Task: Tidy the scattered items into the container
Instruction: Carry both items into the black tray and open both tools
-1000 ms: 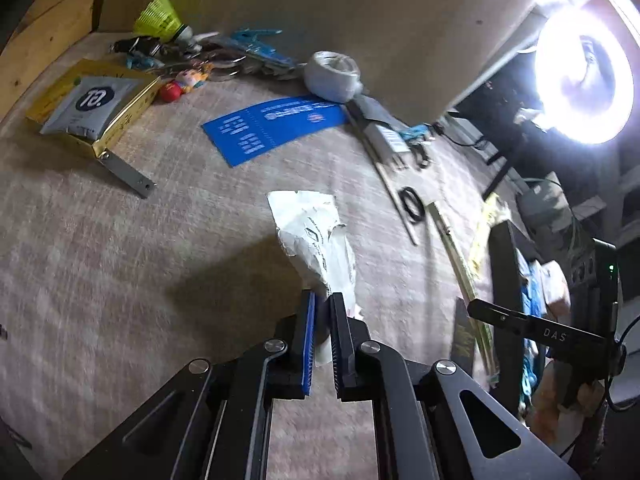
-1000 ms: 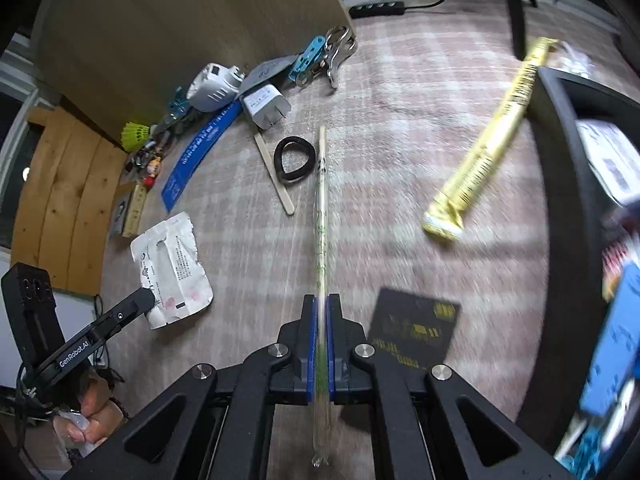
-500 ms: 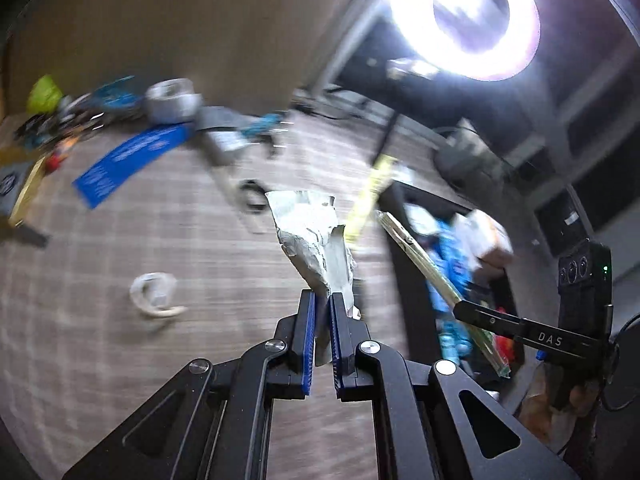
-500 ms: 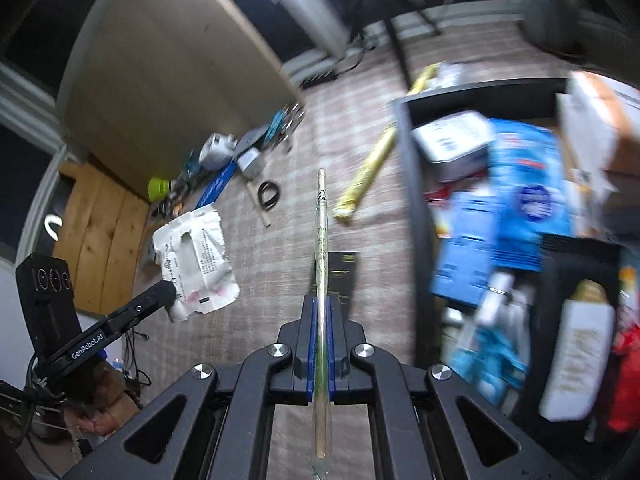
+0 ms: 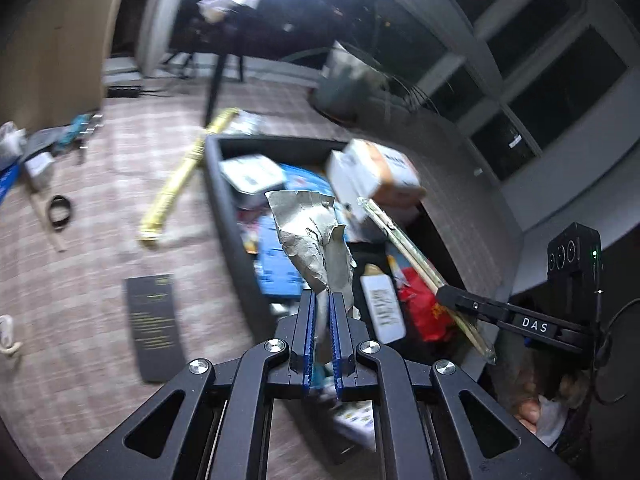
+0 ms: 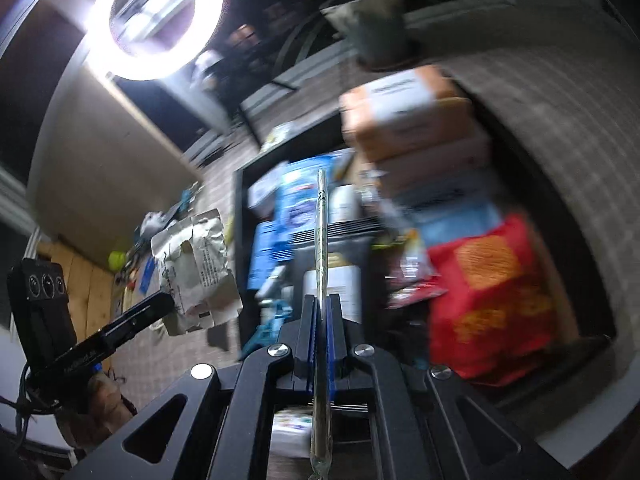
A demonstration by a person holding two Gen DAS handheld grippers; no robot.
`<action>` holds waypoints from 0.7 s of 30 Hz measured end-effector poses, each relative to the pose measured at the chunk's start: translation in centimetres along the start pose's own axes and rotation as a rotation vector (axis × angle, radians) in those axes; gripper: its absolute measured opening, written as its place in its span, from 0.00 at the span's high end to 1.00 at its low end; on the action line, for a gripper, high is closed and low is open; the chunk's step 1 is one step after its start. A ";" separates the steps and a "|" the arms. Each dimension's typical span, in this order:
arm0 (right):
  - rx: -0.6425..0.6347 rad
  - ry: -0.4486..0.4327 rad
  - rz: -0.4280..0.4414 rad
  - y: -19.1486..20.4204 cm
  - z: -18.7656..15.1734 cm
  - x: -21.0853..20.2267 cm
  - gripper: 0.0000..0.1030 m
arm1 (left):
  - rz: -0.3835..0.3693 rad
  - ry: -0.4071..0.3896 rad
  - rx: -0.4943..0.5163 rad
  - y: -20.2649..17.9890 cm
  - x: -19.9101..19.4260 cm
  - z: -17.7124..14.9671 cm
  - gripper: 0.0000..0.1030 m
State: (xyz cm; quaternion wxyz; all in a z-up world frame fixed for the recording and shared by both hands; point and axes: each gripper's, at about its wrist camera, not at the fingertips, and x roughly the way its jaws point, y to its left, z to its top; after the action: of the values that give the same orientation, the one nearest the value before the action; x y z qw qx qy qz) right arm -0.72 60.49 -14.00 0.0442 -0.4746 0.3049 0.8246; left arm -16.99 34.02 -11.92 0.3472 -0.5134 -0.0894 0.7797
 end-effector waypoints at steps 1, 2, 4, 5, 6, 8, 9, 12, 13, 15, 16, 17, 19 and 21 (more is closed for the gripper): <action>0.008 -0.004 -0.006 -0.6 -0.1 -0.2 0.96 | -0.007 0.012 0.009 -0.6 0.7 0.0 0.93; 0.018 -0.005 -0.012 -1.2 -0.1 -0.3 0.96 | -0.011 0.021 0.014 -1.1 1.3 0.0 0.93; 0.037 -0.008 -0.025 -2.3 -0.1 -0.4 0.96 | -0.027 0.036 0.029 -1.9 2.2 0.1 0.93; 0.040 -0.008 -0.027 -2.5 -0.1 -0.5 0.96 | -0.037 0.048 0.048 -2.5 2.8 0.0 0.93; 0.043 -0.007 -0.029 -2.9 -0.1 -0.4 0.96 | -0.037 0.056 0.064 -3.0 3.2 0.0 0.91; 0.038 0.000 -0.033 -3.1 -0.1 -0.3 0.96 | -0.026 0.076 0.095 -3.6 3.9 -0.1 0.88; 0.028 0.008 -0.032 -3.0 0.0 -0.1 0.93 | -0.018 0.088 0.107 -3.9 4.1 -0.1 0.75; 0.000 0.013 -0.081 -2.5 -0.1 -0.1 0.72 | 0.006 0.075 0.149 -4.4 4.0 -0.4 0.40; -0.009 0.002 -0.093 -2.4 -0.2 -0.3 0.56 | 0.020 0.059 0.167 -4.5 3.7 -0.6 0.40; -0.032 -0.026 -0.114 -1.8 -0.2 -0.7 0.48 | 0.044 0.055 0.181 -4.3 3.3 -0.7 0.40; -0.040 -0.029 -0.116 -1.6 -0.2 -0.8 0.47 | 0.052 0.052 0.181 -4.1 3.2 -0.8 0.40; -0.045 -0.029 -0.111 -1.3 -0.1 -0.8 0.48 | 0.061 0.047 0.175 -3.6 2.8 -0.8 0.40; -0.047 -0.026 -0.095 -0.8 0.0 -0.9 0.47 | 0.071 0.041 0.153 -2.3 2.1 -0.8 0.40; -0.054 -0.024 -0.082 -0.1 0.0 -0.8 0.48 | 0.087 0.035 0.133 -0.9 1.5 -0.7 0.40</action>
State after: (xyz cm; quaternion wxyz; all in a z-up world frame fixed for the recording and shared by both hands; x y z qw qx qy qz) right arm -0.31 60.73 -13.38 0.0684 -0.4778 0.2622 0.8356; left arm -16.27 35.50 -12.90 0.3478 -0.5062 -0.0086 0.7892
